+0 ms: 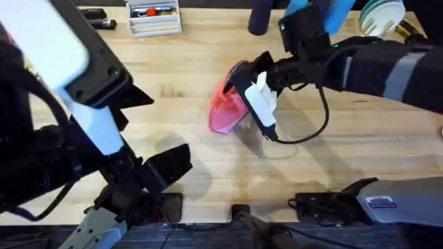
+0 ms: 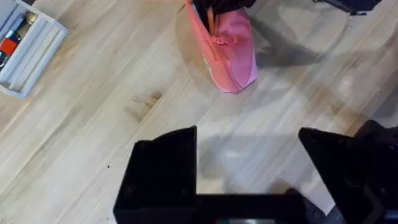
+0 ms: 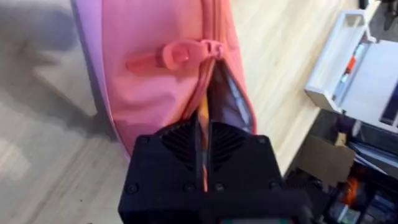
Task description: Unzip the bag, pick up the pens from the table one at a time and place them inside, then zip the bag closed.
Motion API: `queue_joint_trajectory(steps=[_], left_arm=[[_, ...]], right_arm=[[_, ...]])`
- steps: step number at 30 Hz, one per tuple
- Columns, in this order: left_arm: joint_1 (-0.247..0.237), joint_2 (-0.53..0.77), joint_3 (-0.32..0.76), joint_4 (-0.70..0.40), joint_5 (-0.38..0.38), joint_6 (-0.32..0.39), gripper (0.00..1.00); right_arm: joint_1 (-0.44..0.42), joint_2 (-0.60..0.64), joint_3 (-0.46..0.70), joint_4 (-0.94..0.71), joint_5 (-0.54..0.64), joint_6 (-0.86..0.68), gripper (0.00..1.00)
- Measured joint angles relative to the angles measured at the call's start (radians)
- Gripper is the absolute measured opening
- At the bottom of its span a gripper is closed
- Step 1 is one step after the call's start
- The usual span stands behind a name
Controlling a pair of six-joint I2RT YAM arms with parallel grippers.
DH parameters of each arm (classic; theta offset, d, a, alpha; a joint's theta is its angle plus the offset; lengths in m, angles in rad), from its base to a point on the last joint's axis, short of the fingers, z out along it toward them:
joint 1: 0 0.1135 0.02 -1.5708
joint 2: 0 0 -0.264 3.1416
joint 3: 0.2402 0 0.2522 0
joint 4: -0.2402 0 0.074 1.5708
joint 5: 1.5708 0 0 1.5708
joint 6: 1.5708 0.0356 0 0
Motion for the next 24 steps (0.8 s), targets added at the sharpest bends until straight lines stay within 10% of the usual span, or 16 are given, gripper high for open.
queue_joint_trajectory(steps=[8,15,24], left_arm=[[0.0,0.0,0.0,0.0,0.0,0.0,0.993],[0.0,0.0,0.0,0.0,0.0,0.0,0.993],[0.0,0.0,0.0,0.0,0.0,0.0,0.993]], right_arm=[[0.0,0.012,0.0,-0.031,-0.015,0.002,0.065],[0.002,0.012,0.0,-0.047,-0.028,0.005,0.963],[0.003,0.012,0.003,-0.056,-0.013,0.028,0.996]])
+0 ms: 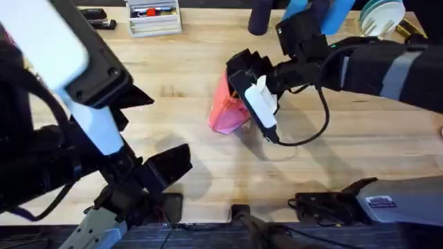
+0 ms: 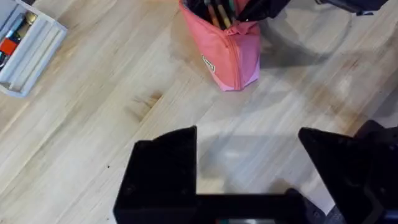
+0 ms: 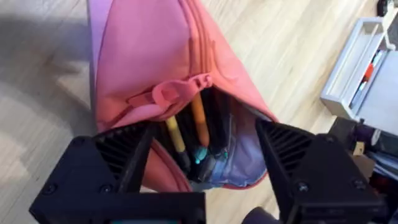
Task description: Unzip the bag, pick up the pens from the table one at a time and place them inside, then zip the bag closed.
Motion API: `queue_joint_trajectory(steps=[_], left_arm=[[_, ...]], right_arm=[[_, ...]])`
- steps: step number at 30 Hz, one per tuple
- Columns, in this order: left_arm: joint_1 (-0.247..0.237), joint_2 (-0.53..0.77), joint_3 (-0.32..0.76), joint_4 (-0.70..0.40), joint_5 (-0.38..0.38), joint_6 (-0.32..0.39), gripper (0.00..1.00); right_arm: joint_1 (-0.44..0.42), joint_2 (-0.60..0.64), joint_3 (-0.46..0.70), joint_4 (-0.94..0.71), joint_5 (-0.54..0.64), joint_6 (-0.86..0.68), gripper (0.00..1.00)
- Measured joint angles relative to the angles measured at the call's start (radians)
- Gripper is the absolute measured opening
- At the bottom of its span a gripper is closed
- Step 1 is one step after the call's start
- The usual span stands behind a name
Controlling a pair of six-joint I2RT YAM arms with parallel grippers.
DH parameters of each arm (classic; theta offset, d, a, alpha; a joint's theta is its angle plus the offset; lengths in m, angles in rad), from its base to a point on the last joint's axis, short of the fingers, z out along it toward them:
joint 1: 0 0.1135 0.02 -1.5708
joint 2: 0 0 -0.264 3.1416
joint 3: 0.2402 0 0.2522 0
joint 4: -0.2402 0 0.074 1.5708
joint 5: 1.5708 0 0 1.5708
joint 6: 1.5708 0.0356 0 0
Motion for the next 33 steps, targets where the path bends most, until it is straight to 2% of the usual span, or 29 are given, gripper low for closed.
queue_joint_trajectory(steps=[5,12,17,25,29,33], left_arm=[[0.0,0.0,0.0,0.0,0.0,-0.01,0.993],[0.0,0.0,0.0,0.022,0.0,-0.015,0.994],[0.0,0.0,0.0,0.084,-0.002,-0.016,0.994],[0.0,0.0,-0.017,0.177,-0.027,-0.015,0.994],[0.0,0.0,-0.037,0.193,-0.027,0.003,0.993],[0.0,0.0,-0.076,0.253,-0.027,0.038,0.993]], right_arm=[[0.0,-0.01,0.0,0.002,0.015,0.063,0.996],[0.0,-0.047,0.047,-0.051,0.033,0.263,0.996],[0.0,-0.06,0.139,-0.195,0.036,0.361,0.995],[0.0,-0.06,0.303,-0.461,0.064,0.43,0.996],[-0.001,-0.06,0.338,-0.546,0.067,0.459,0.996],[-0.001,-0.06,0.342,-0.578,0.067,0.574,0.996]])
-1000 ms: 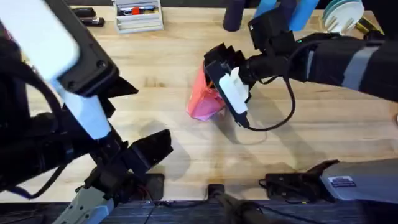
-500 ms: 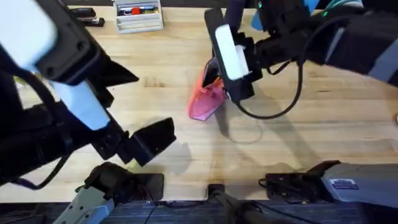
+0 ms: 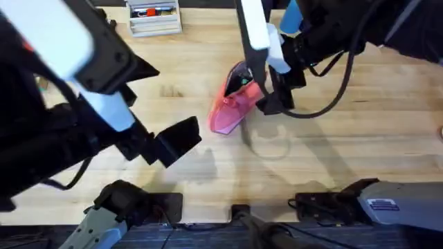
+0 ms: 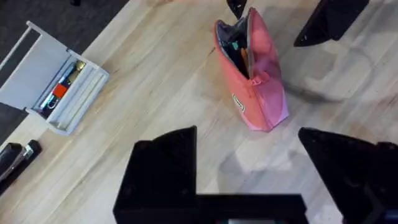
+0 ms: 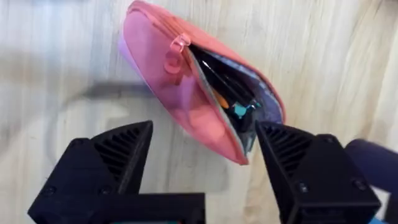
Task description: Unzip the bag, pick up the pens from the table one at a time and place them inside, then zip the bag closed.
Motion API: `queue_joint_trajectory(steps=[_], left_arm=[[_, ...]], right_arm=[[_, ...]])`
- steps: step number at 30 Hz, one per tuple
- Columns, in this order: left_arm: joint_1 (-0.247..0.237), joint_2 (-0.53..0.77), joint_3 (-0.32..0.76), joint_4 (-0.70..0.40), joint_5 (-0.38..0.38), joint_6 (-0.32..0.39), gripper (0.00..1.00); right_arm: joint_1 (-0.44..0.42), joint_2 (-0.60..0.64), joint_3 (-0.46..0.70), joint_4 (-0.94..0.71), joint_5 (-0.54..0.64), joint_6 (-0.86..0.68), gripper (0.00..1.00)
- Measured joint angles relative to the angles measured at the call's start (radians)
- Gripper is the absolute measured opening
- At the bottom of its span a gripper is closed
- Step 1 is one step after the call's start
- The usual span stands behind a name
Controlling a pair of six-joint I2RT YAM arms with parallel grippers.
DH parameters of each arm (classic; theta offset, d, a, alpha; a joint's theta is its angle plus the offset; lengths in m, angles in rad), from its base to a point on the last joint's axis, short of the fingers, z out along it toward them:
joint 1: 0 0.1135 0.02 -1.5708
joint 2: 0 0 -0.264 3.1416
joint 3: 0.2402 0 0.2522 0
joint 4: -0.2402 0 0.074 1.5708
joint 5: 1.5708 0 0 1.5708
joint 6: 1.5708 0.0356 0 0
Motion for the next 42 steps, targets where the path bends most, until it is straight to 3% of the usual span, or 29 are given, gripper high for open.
queue_joint_trajectory(steps=[14,19,29,42], left_arm=[[0.0,0.001,-0.238,0.231,0.005,0.012,0.993],[0.0,0.001,-0.26,0.31,0.005,0.014,0.993],[0.0,0.001,-0.263,0.284,0.064,-0.033,0.993],[0.0,0.001,-0.339,0.246,0.219,0.058,0.994]], right_arm=[[0.0,-0.068,0.0,-0.007,0.0,0.263,0.996],[0.0,-0.068,0.0,-0.008,0.0,0.347,0.996],[0.0,-0.068,0.0,-0.008,0.0,0.511,0.995],[0.0,-0.068,0.0,-0.011,-0.001,0.762,0.996]])
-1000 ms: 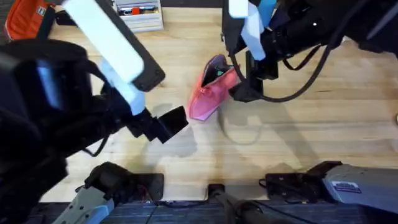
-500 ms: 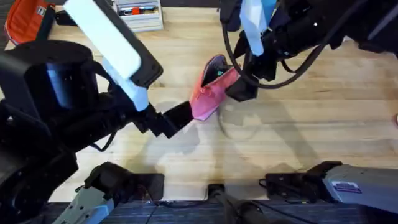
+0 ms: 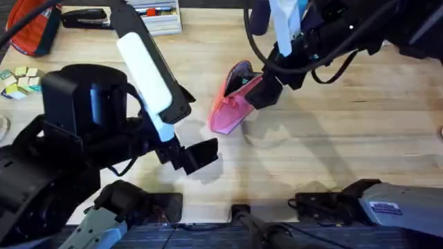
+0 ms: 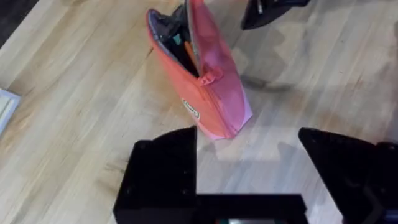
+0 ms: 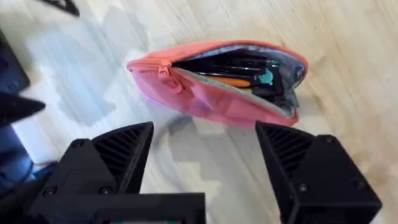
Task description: Unzip the bag, pick up the pens from the table one at a time and place them inside, then zip the bag closed.
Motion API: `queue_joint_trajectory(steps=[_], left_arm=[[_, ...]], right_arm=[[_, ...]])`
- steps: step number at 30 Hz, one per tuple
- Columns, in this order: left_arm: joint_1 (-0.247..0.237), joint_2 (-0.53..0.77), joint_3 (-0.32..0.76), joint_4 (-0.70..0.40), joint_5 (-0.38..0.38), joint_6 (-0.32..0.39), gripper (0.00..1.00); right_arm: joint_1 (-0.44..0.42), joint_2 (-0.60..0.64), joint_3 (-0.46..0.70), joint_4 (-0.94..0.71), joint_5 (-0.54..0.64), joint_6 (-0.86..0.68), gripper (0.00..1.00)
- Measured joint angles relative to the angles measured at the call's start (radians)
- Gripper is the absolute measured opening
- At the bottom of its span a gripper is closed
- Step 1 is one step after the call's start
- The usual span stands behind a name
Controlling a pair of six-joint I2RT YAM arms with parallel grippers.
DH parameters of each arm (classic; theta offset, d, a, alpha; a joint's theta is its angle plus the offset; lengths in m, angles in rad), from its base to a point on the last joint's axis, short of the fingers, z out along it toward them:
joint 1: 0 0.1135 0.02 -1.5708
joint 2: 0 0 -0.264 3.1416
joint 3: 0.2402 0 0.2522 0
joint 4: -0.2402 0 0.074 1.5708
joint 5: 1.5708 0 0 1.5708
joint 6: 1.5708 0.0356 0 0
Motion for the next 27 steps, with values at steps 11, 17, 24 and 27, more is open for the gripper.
queue_joint_trajectory(steps=[11,17,24,27], left_arm=[[0.0,0.0,0.0,-0.001,0.041,0.006,0.993],[0.0,0.0,0.0,-0.001,0.044,0.006,0.993],[0.0,0.0,0.0,-0.009,0.044,0.006,0.993],[0.0,0.0,0.0,-0.009,0.044,0.006,0.994]], right_arm=[[0.039,0.0,0.0,-0.014,0.0,0.275,0.997],[0.087,0.0,0.0,-0.029,-0.001,0.351,0.997],[0.098,0.0,0.0,-0.043,-0.004,0.419,0.997],[0.098,0.0,0.0,-0.043,-0.004,0.436,0.997]])
